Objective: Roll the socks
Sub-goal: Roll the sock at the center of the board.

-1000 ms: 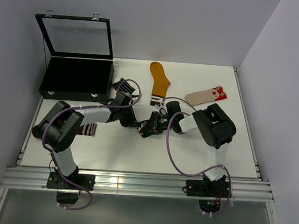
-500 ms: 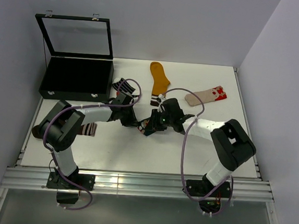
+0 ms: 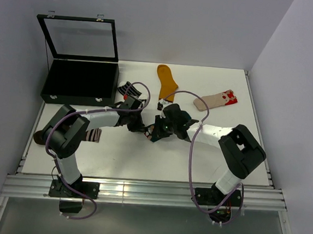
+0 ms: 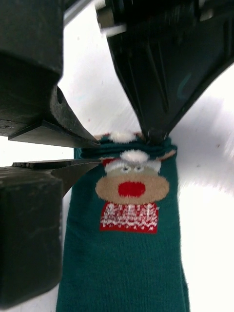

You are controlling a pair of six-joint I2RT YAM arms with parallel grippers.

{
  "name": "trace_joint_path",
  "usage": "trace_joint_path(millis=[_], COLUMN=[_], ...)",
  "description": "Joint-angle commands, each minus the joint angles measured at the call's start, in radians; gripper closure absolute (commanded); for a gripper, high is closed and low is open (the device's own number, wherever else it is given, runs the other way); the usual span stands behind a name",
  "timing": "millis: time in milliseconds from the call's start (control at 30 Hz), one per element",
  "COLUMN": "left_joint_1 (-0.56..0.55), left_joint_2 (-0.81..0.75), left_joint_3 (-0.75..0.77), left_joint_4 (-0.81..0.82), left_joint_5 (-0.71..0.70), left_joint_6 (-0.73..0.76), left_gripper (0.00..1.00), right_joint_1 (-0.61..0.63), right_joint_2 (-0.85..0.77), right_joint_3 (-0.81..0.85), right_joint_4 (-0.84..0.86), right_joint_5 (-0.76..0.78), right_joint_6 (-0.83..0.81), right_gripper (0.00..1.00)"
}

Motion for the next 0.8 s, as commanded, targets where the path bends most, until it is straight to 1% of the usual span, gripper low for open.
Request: trace_joint_path(millis=[0,200,400,500,600,633,667,767], left_joint_1=[-0.008,-0.012,-0.02,-0.026,-0.029,-0.031,-0.032,-0.034], left_joint_2=[0.041,0.032,0.028,0.028,0.027,0.025,0.025,0.025], left_joint_3=[-0.002,-0.002,0.007,0.015,0.02,0.021,0.023,0.029], left_joint_4=[-0.075,-0.073,-0.076,-0.081,-0.085,-0.085,-0.087,-0.091], left_joint_5=[-0.079,-0.087,-0.093,-0.093,-0.093,-0.093,-0.093,-0.094], left_joint_6=[0.039,0.043,0.052,0.058,0.061,0.064,0.062,0.067], left_gripper=[0.83,0.83,0.83,0.83,0.83,0.83,0.83,0.83], right_joint_1=[0.014,0.016,0.026,0.049,0.094,0.124,0.141,0.196], right_joint_2=[0.027,0.026,-0.016,-0.063,-0.118,-0.135,-0.143,-0.157], right_joint_3=[0.024,-0.013,-0.004,-0.019,-0.045,-0.05,-0.059,-0.071], right_joint_4=[0.013,0.004,-0.018,0.003,0.036,0.051,0.059,0.092], right_joint_5=[0.05,0.081,0.122,0.16,0.209,0.247,0.248,0.312], right_joint_6=[-0.031,-0.033,-0.063,-0.099,-0.137,-0.167,-0.181,-0.227], right_gripper=[0.78,0.79,0.78,0.76,0.69,0.66,0.64,0.62])
